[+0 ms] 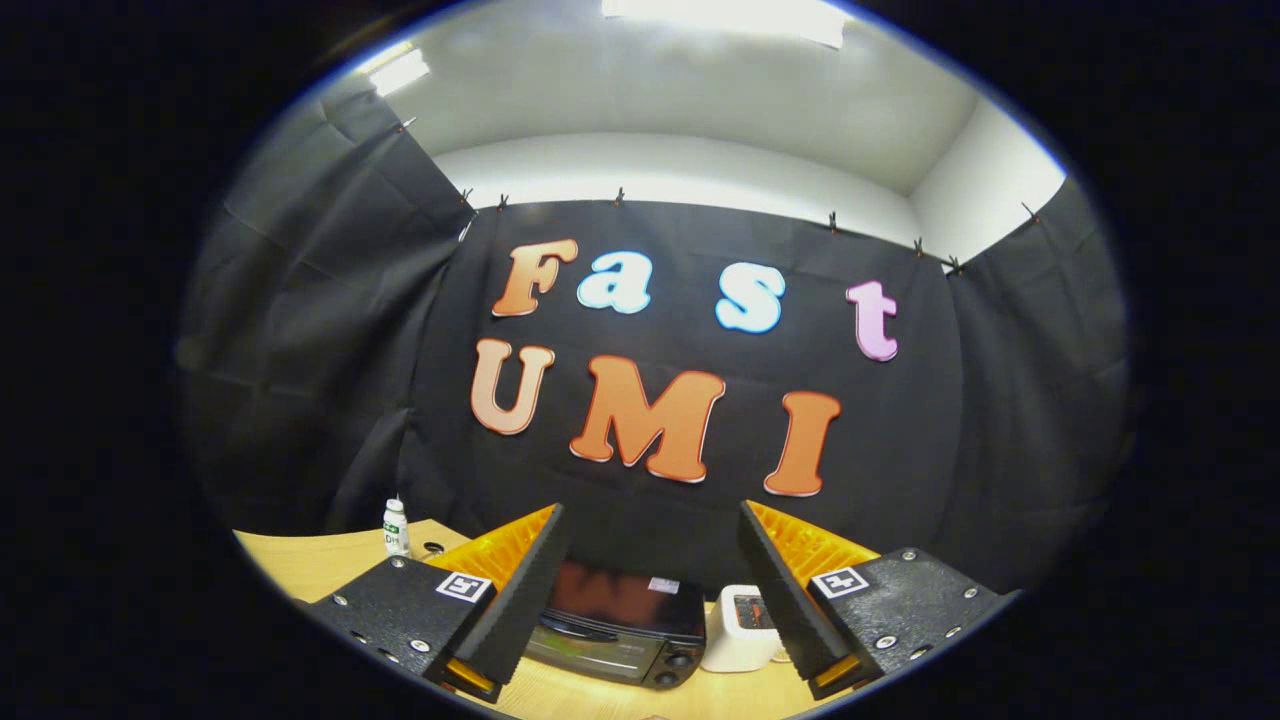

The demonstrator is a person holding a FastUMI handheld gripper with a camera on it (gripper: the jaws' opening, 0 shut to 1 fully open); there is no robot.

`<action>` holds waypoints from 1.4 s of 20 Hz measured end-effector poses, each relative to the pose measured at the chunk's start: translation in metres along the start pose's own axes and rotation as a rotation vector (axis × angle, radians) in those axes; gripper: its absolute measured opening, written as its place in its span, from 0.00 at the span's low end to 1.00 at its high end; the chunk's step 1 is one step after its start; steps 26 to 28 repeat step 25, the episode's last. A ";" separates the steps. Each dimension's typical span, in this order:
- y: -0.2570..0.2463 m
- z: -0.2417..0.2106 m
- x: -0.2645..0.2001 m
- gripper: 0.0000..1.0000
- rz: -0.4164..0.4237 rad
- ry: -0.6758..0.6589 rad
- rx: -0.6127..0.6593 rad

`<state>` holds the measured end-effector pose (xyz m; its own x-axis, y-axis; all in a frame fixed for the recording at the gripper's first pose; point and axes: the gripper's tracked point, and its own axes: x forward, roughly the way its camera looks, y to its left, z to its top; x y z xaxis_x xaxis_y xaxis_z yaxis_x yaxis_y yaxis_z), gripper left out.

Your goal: Open the toaster oven, put the food inside, and close the toaster oven door.

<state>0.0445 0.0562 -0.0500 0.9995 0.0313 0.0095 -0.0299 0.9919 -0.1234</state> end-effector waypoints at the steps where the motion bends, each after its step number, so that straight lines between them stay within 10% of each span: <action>1: -0.003 0.014 -0.005 1.00 0.000 -0.012 0.003; 12: -0.076 0.122 -0.055 0.99 -0.081 -0.144 0.039; 28: -0.077 0.120 -0.061 0.99 -0.060 -0.133 0.070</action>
